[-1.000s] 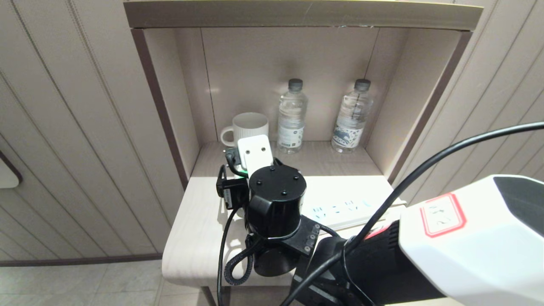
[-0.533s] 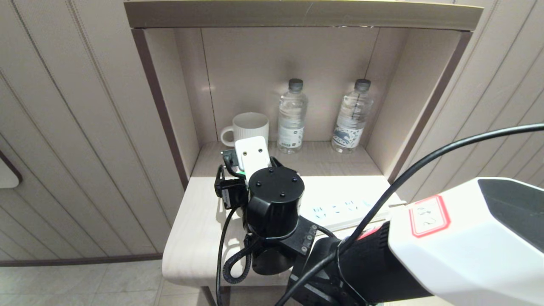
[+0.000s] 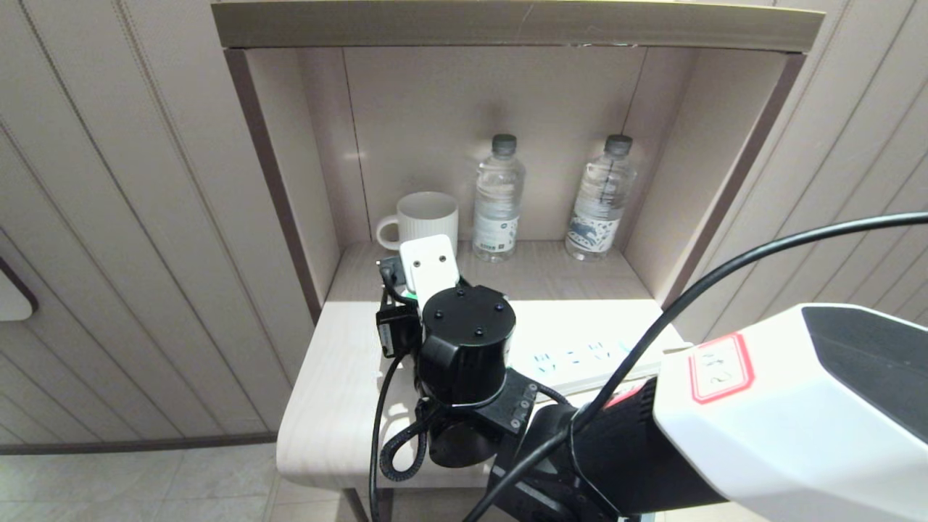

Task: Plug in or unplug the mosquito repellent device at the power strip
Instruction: Pick up the mosquito repellent liquid

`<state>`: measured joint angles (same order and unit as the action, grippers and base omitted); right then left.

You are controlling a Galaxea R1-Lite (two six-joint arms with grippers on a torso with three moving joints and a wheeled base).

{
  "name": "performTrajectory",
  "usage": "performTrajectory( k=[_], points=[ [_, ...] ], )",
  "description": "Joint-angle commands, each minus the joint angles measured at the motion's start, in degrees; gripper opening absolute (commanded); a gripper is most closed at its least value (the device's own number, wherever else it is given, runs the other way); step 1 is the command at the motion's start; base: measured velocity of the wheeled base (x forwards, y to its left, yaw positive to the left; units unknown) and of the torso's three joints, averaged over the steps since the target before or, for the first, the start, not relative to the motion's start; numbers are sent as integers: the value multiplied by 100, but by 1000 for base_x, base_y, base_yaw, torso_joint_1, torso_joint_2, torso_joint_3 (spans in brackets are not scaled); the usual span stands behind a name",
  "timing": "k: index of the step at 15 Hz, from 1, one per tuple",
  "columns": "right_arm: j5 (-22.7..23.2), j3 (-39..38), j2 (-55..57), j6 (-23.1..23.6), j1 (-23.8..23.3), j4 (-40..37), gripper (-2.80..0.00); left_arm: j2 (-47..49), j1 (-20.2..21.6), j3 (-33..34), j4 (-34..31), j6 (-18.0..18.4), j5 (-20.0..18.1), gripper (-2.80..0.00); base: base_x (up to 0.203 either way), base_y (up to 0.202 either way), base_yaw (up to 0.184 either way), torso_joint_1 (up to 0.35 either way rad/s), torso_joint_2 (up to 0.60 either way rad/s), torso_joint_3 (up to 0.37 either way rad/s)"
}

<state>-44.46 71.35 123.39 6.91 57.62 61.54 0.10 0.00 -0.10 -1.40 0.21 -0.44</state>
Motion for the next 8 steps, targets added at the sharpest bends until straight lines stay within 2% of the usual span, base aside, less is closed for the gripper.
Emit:
performTrajectory(
  k=[1,8],
  points=[
    [-28,2,34,12,-6,33,-280,-1,0,1,0,-3,0,-280,0,0,0,0,0,0],
    [-66,14,-21,65,-58,17,-280,-1,-7,2,0,-3,0,-280,0,0,0,0,0,0]
  ],
)
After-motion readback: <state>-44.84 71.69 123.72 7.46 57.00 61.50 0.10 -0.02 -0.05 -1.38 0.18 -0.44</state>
